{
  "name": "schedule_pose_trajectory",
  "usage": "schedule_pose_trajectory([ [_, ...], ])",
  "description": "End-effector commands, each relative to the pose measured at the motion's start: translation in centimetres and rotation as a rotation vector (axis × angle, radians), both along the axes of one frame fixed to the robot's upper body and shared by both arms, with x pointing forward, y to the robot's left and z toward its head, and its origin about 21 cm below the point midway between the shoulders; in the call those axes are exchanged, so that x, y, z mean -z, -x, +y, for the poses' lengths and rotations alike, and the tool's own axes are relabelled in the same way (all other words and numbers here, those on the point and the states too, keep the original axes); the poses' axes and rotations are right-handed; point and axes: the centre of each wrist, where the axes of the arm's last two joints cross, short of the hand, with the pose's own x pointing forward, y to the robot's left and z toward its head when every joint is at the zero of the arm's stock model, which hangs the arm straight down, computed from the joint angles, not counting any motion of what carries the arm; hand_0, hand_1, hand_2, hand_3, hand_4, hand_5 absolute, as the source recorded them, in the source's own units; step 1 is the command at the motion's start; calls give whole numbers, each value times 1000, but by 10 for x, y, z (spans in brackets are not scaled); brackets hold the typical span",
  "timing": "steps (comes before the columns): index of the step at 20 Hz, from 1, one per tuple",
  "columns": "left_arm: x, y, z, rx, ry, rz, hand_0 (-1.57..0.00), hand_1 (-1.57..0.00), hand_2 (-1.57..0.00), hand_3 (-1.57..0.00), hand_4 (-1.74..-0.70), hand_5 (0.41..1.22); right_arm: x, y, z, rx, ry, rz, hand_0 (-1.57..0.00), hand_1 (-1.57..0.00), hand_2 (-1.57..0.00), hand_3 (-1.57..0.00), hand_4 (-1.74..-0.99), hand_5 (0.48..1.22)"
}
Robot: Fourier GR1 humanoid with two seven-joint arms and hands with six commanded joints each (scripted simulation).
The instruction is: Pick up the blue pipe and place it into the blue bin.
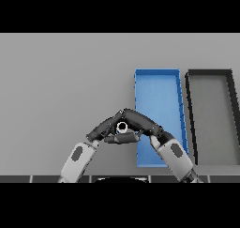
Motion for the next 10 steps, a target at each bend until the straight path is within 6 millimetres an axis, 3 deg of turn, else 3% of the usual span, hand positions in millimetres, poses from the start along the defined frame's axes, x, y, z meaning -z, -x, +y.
schedule_pose_trajectory([
  [1,-1,3,-1,2,8,3,-1571,-1571,-1549,-1372,-1717,1221,0,1,1,-7,-12,-33,-1413,-1417,-1418,-1350,-1474,996],
  [4,-1,-1,-3,-5,9,-17,-1571,-1571,-1551,-1417,-1729,1221,2,5,3,-29,-15,-55,-1490,-1492,-1492,-1458,-1485,1106],
  [9,2,0,-1,-8,21,-21,-1571,-1571,-1564,-1434,-1732,1221,4,8,6,-3,-63,43,-1545,-1545,-1545,-1534,-1494,1183],
  [10,1,-1,1,-8,28,-40,-1571,-1571,-1566,-1264,-1734,1221,4,10,5,-4,-75,43,-1550,-1550,-1550,-1541,-1495,1191],
])
